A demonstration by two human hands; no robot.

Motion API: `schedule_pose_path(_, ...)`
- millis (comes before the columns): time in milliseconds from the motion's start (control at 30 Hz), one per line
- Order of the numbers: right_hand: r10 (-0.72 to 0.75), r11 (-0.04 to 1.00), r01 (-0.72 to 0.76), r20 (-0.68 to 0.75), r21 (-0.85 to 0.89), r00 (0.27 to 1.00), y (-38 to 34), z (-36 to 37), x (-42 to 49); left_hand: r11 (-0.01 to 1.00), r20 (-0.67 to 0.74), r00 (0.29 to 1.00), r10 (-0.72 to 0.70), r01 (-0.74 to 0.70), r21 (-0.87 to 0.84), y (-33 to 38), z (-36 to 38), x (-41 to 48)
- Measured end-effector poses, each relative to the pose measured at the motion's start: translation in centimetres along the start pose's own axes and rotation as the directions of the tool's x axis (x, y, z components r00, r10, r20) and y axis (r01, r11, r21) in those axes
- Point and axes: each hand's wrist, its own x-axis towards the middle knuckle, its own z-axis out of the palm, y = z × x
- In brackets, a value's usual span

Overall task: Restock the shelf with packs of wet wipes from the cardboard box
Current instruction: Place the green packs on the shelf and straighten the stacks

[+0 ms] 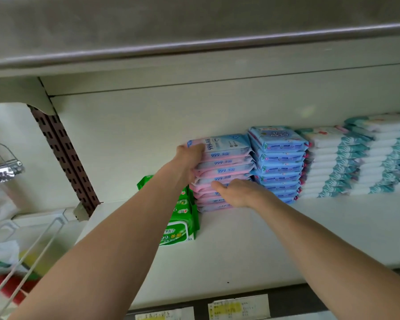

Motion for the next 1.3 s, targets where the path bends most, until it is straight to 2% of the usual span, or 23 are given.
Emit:
schedule_pose_path(67, -0.017, 0.998, 0.016, -0.005, -0.064, 1.0, -0.1, -0.7, -0.3, 0.954, -0.039, 0.995, 0.094, -0.079, 0.288, 0.2, -0.4, 0.3)
schedule_pose_path(100, -0.041, 0.994, 0.037, -0.038, -0.104, 0.998, 0.0, -1.2, -0.5, 0.864, -0.056, 0.983, 0.175, -0.126, 0.487, 0.4, -0.5, 0.2)
schedule_pose_path(167, -0.082, 0.986, 0.056, -0.167, -0.154, 0.982, 0.1, -2.7, -1.1, 0.598, -0.009, 0.931, 0.366, -0.228, 0.769, 1.1, -0.3, -0.9)
schedule_pose_path(233, -0.119, 0.983, 0.066, -0.325, -0.171, 0.938, 0.1, -4.3, -1.5, 0.388, 0.156, 0.869, 0.47, -0.362, 0.848, 1.8, 0.4, -1.3)
schedule_pose_path(333, -0.135, 0.987, 0.076, -0.457, -0.144, 0.879, -0.4, -5.8, -1.4, 0.222, 0.339, 0.834, 0.436, -0.464, 0.857, 2.3, 1.2, -0.9)
schedule_pose_path(500, -0.109, 0.991, 0.07, -0.404, -0.11, 0.908, -0.9, -5.8, -1.0, 0.119, 0.354, 0.808, 0.471, -0.456, 0.882, 2.1, 1.5, -0.7)
schedule_pose_path(600, -0.116, 0.991, 0.082, -0.37, -0.104, 0.922, 0.3, -5.5, -2.8, 0.056, 0.398, 0.815, 0.422, -0.461, 0.885, 2.6, 1.3, -1.0)
schedule_pose_path(667, -0.121, 0.99, 0.09, -0.315, -0.11, 0.941, 2.1, -5.4, -4.2, 0.026, 0.411, 0.81, 0.418, -0.463, 0.886, 3.4, 1.8, -1.7)
schedule_pose_path(733, -0.103, 0.985, 0.067, -0.232, -0.156, 0.967, 4.5, -5.3, -5.2, 0.014, 0.452, 0.776, 0.44, -0.509, 0.86, 4.2, 3.3, -2.7)
schedule_pose_path(833, -0.035, 0.981, 0.016, -0.097, -0.195, 0.995, 8.5, -5.4, -5.5, -0.014, 0.541, 0.725, 0.426, -0.593, 0.805, 4.8, 7.1, -4.0)
schedule_pose_path(900, 0.001, 0.982, -0.014, -0.065, -0.19, 0.998, 10.7, -5.1, -5.1, -0.036, 0.573, 0.714, 0.402, -0.614, 0.789, 5.2, 9.7, -4.4)
schedule_pose_path(1000, -0.026, 0.967, 0.018, -0.03, -0.255, 0.999, 12.9, -4.2, -4.6, -0.063, 0.595, 0.737, 0.321, -0.61, 0.79, 5.1, 12.8, -4.6)
schedule_pose_path(1100, -0.098, 0.964, 0.095, 0.0, -0.249, 0.995, 13.9, -2.7, -3.8, -0.108, 0.544, 0.804, 0.242, -0.535, 0.838, 4.1, 14.6, -4.1)
schedule_pose_path(1300, -0.191, 0.955, 0.201, 0.066, -0.22, 0.979, 13.8, -0.5, -1.0, -0.123, 0.488, 0.831, 0.266, -0.473, 0.872, 3.5, 15.1, -3.2)
